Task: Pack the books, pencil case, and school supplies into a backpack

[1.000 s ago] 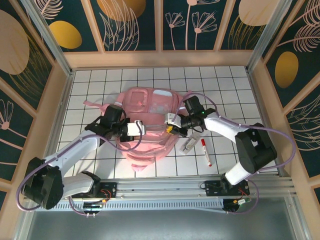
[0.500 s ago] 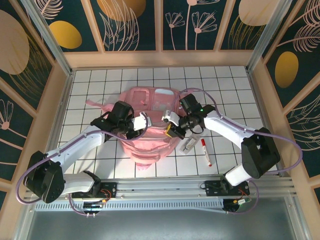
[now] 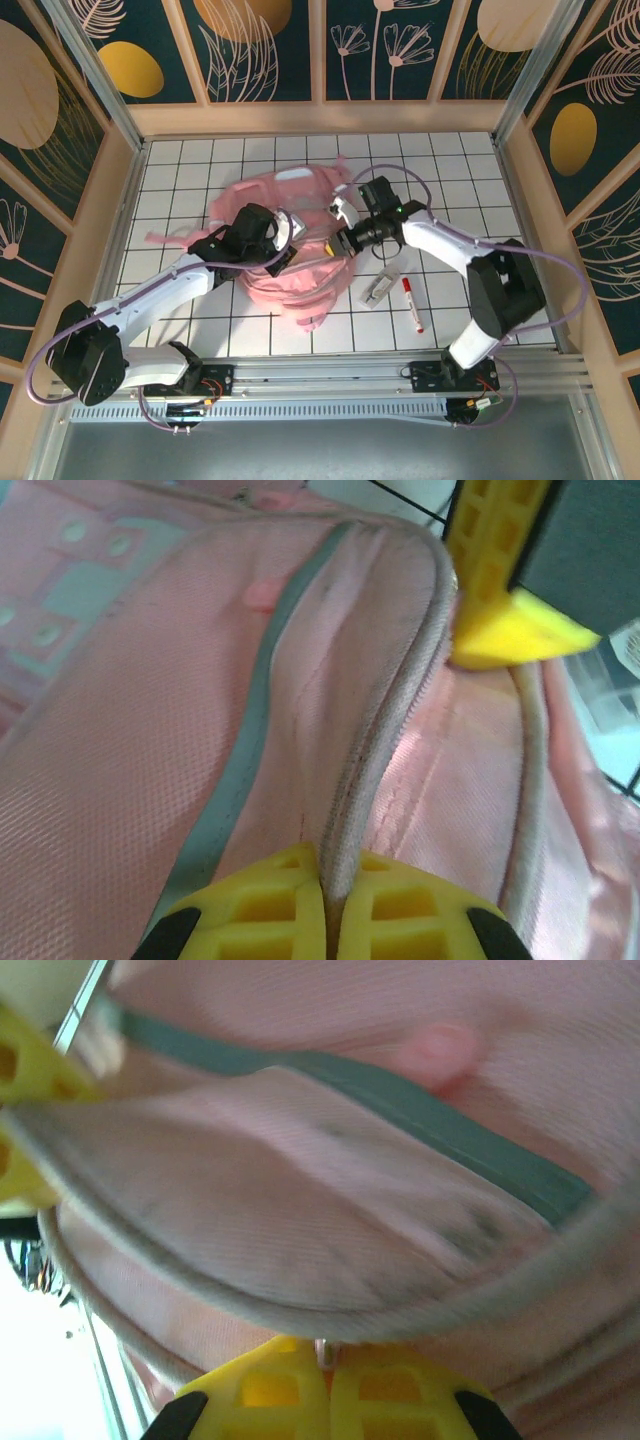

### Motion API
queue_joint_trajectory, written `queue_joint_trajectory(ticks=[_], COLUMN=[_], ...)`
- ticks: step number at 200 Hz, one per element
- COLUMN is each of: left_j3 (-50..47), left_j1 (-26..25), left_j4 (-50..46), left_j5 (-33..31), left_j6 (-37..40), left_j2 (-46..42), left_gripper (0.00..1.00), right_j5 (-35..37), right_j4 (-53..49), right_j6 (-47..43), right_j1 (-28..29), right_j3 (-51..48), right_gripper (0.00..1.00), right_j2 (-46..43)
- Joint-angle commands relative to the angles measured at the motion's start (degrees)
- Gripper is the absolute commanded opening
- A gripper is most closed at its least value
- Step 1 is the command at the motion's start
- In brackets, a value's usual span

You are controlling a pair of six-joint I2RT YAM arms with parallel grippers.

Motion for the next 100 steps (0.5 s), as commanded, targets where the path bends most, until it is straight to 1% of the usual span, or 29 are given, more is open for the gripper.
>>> queue_joint_trajectory(ticks=[1, 16, 30, 43, 59, 98, 100], left_j3=[4.1, 2.3, 1.6, 2.5, 3.6, 5.1, 6.3], left_j1=[-2.7, -2.6, -2.7, -2.7, -2.7, -2.6, -2.5], left_j4=[2.5, 4.6, 6.2, 6.6, 8.3, 13.8, 13.9], left_j5=[4.5, 5.9, 5.6, 4.0, 1.9, -1.1, -1.4], left_j6=[-11.0, -11.9, -11.6, -11.2, -11.3, -14.8, -14.9], left_j2=[-3.8, -5.3, -4.6, -2.3, 1.2, 7.8, 8.0], left_gripper=[0.00, 0.00, 0.00, 0.00, 0.00, 0.00, 0.00], right_j5=[5.3, 4.8, 2.9, 1.8, 1.7, 2.0, 1.9], right_j4=[8.8, 10.1, 11.3, 11.6, 10.8, -0.7, -1.5], right_j6=[-2.5, -3.6, -3.7, -4.9, -9.4, -19.9, -20.4], right_j1=[-2.2, -2.2, -1.8, -0.9, 0.0, 1.3, 1.3], right_j3=[6.6, 8.9, 10.0, 9.8, 7.5, 3.2, 3.1], right_gripper=[0.00, 0.00, 0.00, 0.00, 0.00, 0.00, 0.00], right_j2=[4.7, 7.2, 8.2, 7.1, 3.8, -4.4, -4.7])
